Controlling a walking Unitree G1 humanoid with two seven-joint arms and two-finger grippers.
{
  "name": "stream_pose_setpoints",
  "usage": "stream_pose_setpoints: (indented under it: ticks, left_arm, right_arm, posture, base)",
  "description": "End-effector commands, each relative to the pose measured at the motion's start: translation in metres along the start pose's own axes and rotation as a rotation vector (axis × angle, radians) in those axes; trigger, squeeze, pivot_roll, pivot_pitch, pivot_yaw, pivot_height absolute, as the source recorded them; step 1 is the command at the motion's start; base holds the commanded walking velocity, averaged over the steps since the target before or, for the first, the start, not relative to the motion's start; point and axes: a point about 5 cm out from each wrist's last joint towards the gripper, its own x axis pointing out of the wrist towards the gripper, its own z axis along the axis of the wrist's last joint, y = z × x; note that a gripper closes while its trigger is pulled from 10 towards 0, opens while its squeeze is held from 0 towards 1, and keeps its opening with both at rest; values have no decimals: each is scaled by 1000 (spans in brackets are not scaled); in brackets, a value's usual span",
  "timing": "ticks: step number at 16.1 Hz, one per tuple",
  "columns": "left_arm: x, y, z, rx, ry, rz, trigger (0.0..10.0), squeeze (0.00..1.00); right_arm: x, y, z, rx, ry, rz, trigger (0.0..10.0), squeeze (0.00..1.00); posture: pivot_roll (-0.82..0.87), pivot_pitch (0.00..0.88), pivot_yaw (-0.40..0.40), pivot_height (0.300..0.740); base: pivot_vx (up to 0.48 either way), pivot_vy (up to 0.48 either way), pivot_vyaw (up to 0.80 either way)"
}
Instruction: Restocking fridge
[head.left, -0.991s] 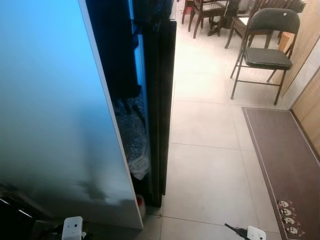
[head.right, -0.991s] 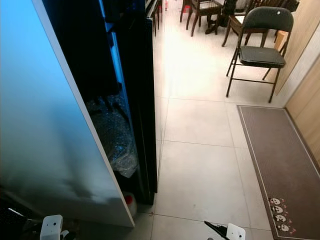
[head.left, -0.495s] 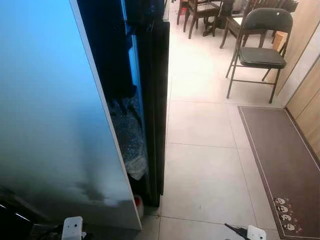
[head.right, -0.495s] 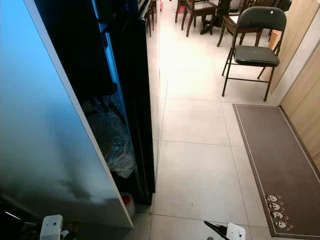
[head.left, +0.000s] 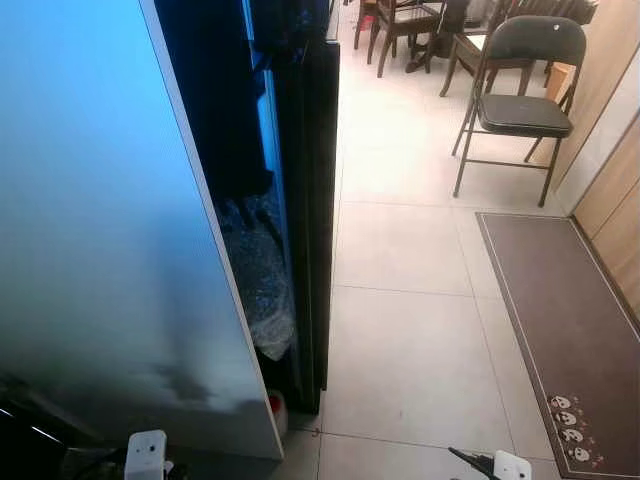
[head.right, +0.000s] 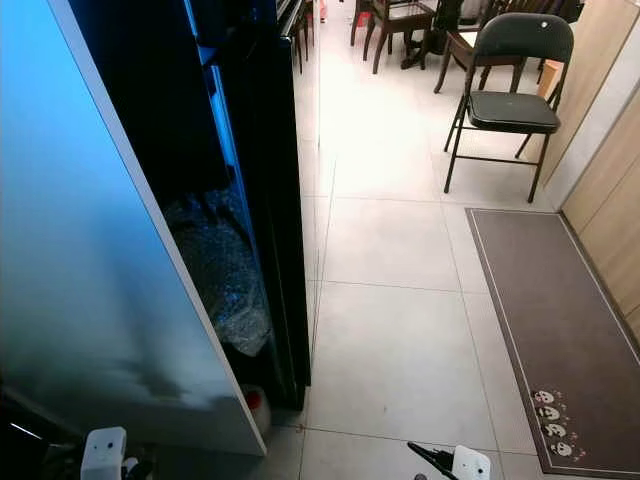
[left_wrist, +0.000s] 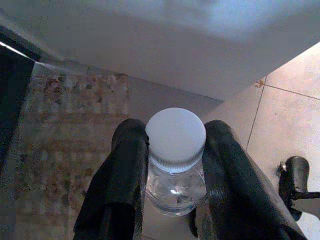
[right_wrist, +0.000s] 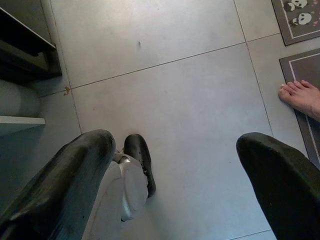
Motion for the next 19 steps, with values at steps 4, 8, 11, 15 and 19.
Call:
stream_pose_setpoints:
  ticks: [4,8,11,15,19]
  left_arm:
    - [0,0,-1,3,8,3,10000,0]
    - [0,0,-1,2,6,3,10000,0]
    - [0,0,-1,1,6,3,10000,0]
    - [0,0,0,6,1,0,10000,0]
    - [0,0,0,1,-7,-4,10000,0]
  right_arm:
    - [0,-1,-2,-18,12,8,10000,0]
    - [0,-2,-2,-5,9,2,10000,0]
    - [0,-2,-2,1,8,-5,10000,0]
    - [0,-2,-2,5,8,-7,10000,0]
    - [-1,-2,-2,5,8,-7,10000,0]
  posture:
    - [-6,0,27,740]
    - [-5,0,28,740]
    - [-6,0,27,740]
    - [-6,0,29,740]
    - [-4,0,28,740]
  base:
    - [0,234,0]
    - [0,352,0]
    - [0,341,0]
    - [0,158,0]
    - [0,0,0]
